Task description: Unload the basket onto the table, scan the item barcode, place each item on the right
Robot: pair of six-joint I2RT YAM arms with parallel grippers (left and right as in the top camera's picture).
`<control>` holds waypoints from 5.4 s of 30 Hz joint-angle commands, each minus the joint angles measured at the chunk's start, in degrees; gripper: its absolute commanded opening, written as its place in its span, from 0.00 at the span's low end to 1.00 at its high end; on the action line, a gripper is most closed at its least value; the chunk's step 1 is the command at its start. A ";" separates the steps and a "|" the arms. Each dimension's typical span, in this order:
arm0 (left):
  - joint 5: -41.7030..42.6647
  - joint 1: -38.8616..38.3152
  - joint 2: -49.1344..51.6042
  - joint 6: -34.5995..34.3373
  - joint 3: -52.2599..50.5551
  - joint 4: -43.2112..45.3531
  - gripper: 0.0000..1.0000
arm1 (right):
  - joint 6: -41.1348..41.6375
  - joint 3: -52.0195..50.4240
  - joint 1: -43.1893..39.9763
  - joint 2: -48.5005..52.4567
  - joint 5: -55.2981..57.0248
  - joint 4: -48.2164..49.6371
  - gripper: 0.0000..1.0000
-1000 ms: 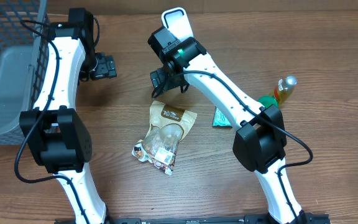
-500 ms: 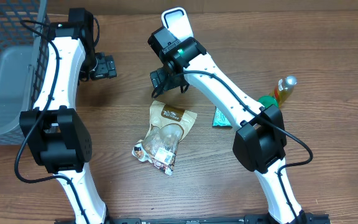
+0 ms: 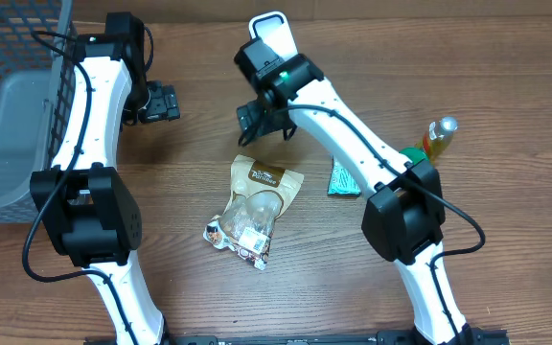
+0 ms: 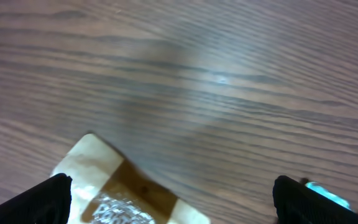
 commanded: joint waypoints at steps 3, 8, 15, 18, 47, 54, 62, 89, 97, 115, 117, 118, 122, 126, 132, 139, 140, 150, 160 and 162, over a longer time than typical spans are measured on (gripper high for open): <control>-0.72 -0.24 -0.24 0.85 0.81 0.02 1.00 | 0.33 -0.17 -6.01 -6.23 0.81 0.22 1.00; -0.72 -0.28 -0.24 0.85 0.81 0.02 1.00 | 0.33 -0.07 -11.32 -10.69 0.81 0.20 1.00; -0.72 -0.28 -0.24 0.85 0.81 0.02 1.00 | 0.33 -0.07 -16.65 -16.98 0.81 0.20 1.00; -0.72 -0.28 -0.24 0.85 0.81 0.02 0.99 | 0.33 -0.07 -18.32 -19.50 0.81 0.20 1.00; -0.72 -0.28 -0.24 0.85 0.81 0.07 1.00 | 0.33 -0.07 -22.10 -30.71 0.81 0.15 1.00; -0.72 -0.28 -0.24 0.85 0.81 0.07 1.00 | 0.33 -0.09 -22.10 -33.03 0.81 0.15 1.00; -0.72 -0.28 -0.24 0.85 0.81 0.07 1.00 | 0.33 -0.09 -22.10 -35.98 0.81 0.15 1.00; -0.72 -0.28 -0.24 0.85 0.81 0.07 1.00 | 0.33 -14.84 -22.10 -50.93 0.81 -0.04 1.00; -0.72 -0.28 -0.24 0.85 0.81 0.07 1.00 | 0.33 -30.05 -22.10 -59.63 0.81 -0.04 1.00; -0.72 -0.28 -0.24 0.85 0.81 0.07 1.00 | 0.33 -61.24 -22.10 -73.31 0.81 -0.02 1.00; -0.72 -0.28 -0.24 0.85 0.81 0.07 1.00 | 0.33 -64.72 -22.10 -74.88 0.81 -0.02 1.00; -0.72 -0.28 -0.24 0.85 0.81 0.07 1.00 | 0.33 -66.34 -22.10 -75.60 0.81 0.00 1.00; -0.72 -0.28 -0.24 0.85 0.81 0.07 1.00 | 0.33 -72.65 -22.10 -78.55 0.81 2.27 1.00; -0.72 -0.28 -0.24 0.85 0.81 0.07 1.00 | 0.33 -77.77 -22.10 -81.59 0.81 4.57 1.00; -0.72 -0.28 -0.24 0.85 0.81 0.07 1.00 | 0.33 -82.29 -22.10 -87.47 0.81 6.47 1.00; -0.72 -0.28 -0.24 0.85 0.81 0.07 1.00 | -0.39 -84.83 -22.10 -94.42 1.44 7.52 1.00; -0.72 -0.28 -0.24 0.85 0.81 0.07 1.00 | -1.88 -85.29 -22.10 -95.43 3.61 7.91 1.00; -0.72 -0.28 -0.24 0.85 0.81 0.07 1.00 | -4.33 -92.87 -22.10 -103.60 6.01 18.88 1.00; -0.72 -0.28 -0.24 0.85 0.81 0.07 1.00 | -18.88 -105.15 -24.52 -114.95 -5.11 53.44 1.00; -0.72 -0.28 -0.24 0.85 0.81 0.07 1.00 | -18.95 -107.80 -25.83 -116.54 -7.15 58.66 1.00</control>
